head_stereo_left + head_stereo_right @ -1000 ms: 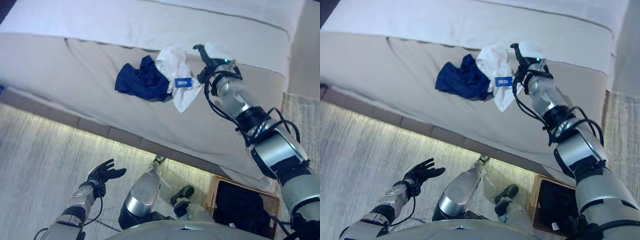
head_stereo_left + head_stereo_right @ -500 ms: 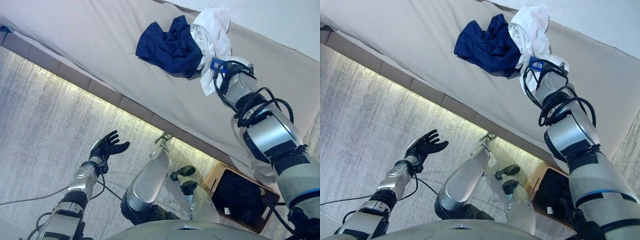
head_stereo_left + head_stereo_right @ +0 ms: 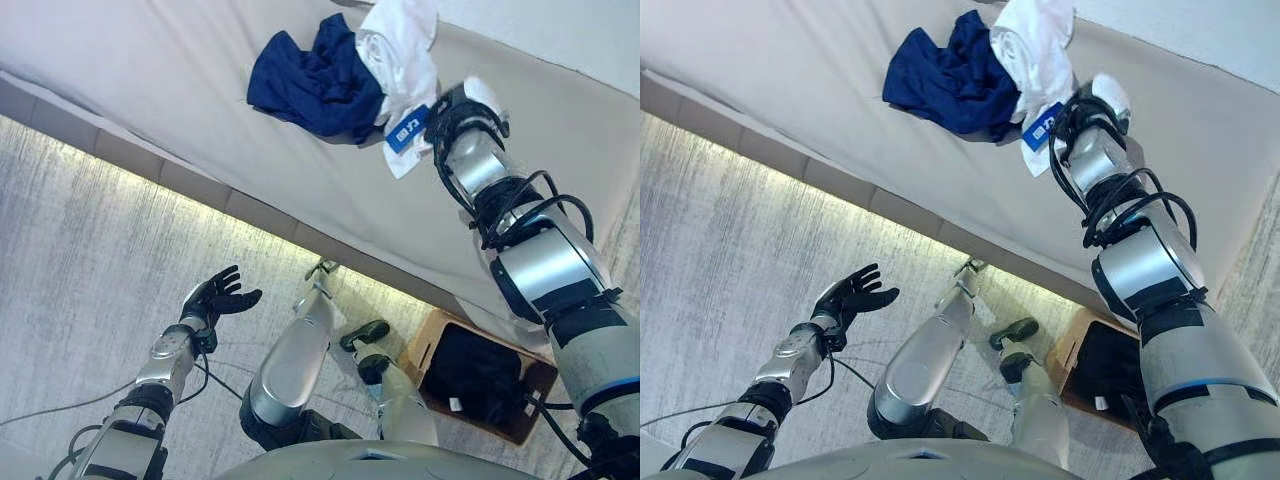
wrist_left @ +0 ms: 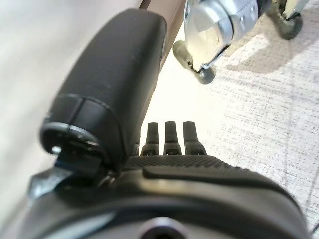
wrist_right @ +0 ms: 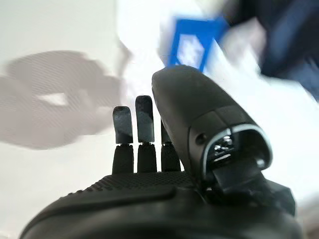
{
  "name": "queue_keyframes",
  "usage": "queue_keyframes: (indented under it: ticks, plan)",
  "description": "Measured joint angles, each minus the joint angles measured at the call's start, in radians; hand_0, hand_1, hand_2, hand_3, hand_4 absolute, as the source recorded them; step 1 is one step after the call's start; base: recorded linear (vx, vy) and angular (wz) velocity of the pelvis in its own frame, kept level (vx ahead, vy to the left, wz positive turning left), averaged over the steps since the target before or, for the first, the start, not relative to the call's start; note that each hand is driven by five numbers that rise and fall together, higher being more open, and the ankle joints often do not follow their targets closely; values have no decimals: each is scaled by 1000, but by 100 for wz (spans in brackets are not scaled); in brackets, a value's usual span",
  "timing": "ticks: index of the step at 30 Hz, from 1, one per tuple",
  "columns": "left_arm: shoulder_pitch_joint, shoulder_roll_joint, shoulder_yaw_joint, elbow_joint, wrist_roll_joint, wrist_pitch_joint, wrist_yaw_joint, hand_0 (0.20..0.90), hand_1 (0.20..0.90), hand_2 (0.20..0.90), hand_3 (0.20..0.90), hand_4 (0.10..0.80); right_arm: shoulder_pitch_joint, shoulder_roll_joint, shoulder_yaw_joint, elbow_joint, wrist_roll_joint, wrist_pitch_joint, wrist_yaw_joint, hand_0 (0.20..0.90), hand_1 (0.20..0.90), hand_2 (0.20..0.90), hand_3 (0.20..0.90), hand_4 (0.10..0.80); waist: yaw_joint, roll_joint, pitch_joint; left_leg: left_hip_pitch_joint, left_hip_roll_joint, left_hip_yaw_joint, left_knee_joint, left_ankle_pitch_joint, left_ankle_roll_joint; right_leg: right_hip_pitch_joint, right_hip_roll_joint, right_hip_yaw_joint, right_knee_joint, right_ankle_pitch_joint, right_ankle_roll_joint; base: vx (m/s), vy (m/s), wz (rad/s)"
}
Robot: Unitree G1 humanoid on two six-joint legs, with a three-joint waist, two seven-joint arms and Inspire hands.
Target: Pick up the clothes from the bed and place them into the basket
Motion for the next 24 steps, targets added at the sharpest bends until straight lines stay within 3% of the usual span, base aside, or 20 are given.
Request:
queue_keyframes:
  ticks: [2,4,5,9,16,18,21,24]
  plan:
    - [0,-1,-6,13,5,0,-1,900,900,900,900,800,0,-15,-6,-56,26,-4,-42,300,300,300,200,100,-10,-3,1,54,12,24,-33,2,-1,44,10,16,-41,17,-5,31,34,-29]
    - [0,-1,-6,16,7,0,-1,900,900,900,900,800,0,-34,-6,-78,26,-2,-44,848,848,848,840,740,-22,-6,0,93,15,30,-56,3,-2,80,18,23,-71,23,-8,35,52,-14]
    - [-1,-1,-6,14,7,-1,-1,900,900,900,900,800,0,-48,-6,-91,25,0,-45,900,900,900,900,800,-29,-10,-1,111,17,35,-68,3,-2,97,21,27,-86,25,-7,31,88,-12]
    - [-15,-5,-26,8,8,-1,-13,900,900,900,900,800,0,-92,-6,-149,23,3,13,900,900,900,900,800,-55,-21,-2,131,23,51,-81,4,-3,109,26,41,-102,36,-18,42,67,-13]
    - [-44,-11,-45,5,19,-24,26,900,900,900,900,800,19,-57,-4,-149,28,-10,95,900,900,900,900,800,-56,-21,-2,165,25,55,-77,5,-3,170,42,33,-148,43,-27,55,2,4]
    - [-45,-10,-44,-41,64,-44,112,900,900,900,900,800,40,-47,-8,-181,28,-22,94,900,900,900,900,800,-57,-21,-2,177,28,55,-79,2,-5,181,45,35,-148,43,-27,116,33,6]
    - [-25,30,-41,-198,249,-57,363,900,900,900,900,800,232,-15,-18,-334,23,-56,77,900,900,900,900,800,-58,-23,-3,228,27,58,-91,-4,-2,226,41,37,-146,42,-27,71,74,0]
    - [-29,165,1,-376,419,-39,500,900,900,900,900,800,449,67,-17,-443,22,-53,47,900,900,900,900,800,-75,-34,-10,246,28,83,-89,-34,2,230,35,62,-137,41,-28,113,57,-16]
